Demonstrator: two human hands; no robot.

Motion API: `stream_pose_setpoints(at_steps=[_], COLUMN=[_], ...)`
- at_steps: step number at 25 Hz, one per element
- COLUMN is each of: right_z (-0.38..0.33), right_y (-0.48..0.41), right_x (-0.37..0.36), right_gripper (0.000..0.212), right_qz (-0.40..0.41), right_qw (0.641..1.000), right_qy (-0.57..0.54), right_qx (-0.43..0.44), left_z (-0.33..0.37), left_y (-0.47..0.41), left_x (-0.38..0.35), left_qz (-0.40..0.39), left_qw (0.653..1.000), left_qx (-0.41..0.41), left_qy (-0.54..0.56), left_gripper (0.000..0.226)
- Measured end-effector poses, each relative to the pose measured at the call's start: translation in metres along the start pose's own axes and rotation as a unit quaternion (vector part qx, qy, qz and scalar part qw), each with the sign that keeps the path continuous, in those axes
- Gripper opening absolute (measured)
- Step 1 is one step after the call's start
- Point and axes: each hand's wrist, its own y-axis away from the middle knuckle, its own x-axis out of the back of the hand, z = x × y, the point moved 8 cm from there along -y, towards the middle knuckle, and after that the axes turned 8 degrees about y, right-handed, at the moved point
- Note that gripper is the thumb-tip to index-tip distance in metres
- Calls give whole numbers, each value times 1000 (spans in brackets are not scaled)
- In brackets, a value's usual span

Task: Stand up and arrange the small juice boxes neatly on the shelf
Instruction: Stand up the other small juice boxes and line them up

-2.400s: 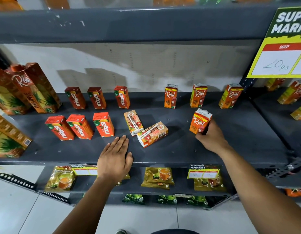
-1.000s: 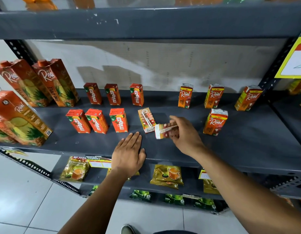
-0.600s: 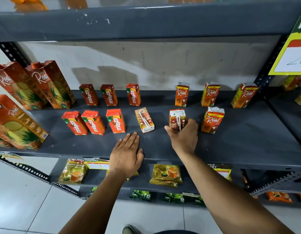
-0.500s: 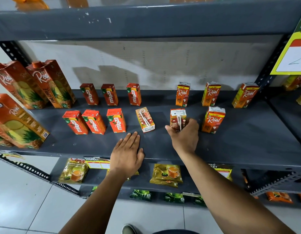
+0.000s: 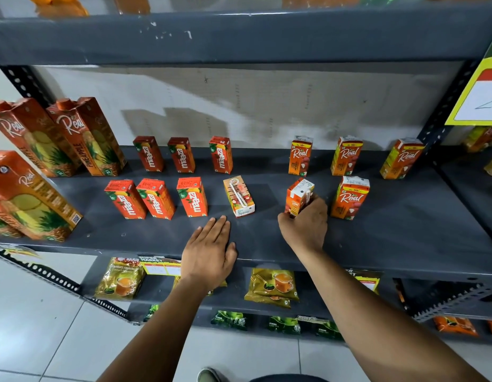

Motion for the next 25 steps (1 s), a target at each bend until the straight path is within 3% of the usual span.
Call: stream_pose_setpoints(at_steps=[3, 7, 11, 16, 19, 21, 23, 25], right_z=[-8, 0, 0, -3, -5, -33, -65, -89], right_y=[-2, -9, -8, -15, 6, 41, 62, 50], right_x=[4, -11, -3, -17, 4, 21, 12, -10], right_gripper=[82, 67, 63, 73, 82, 70, 55, 51], right_qz=[20, -75, -30, -136, -57, 22, -12, -79], right_qw=[999, 996, 998, 988, 997, 988, 960, 959], right_qy=[22, -53, -30, -60, -54, -29, -41, -35], right_qx=[9, 5, 43, 42, 24, 152, 278, 271], left_z=[-3, -2, 0, -1, -1, -2, -2, -1], left_y=[-2, -1, -1, -1, -1, -1, -1, -1], left_x=[3, 0, 1, 2, 1, 0, 1, 1], left_qz=[6, 1, 2, 7, 6, 3, 5, 2], left_qw=[1000, 1000, 1000, 1000, 1000, 1000, 1000, 1000], left_qx=[3, 1, -1, -2, -2, -1, -4, -7], left_qy=[1, -3, -4, -1, -1, -3, 0, 4], left_gripper=[59, 60, 64, 62, 62, 62, 61, 61])
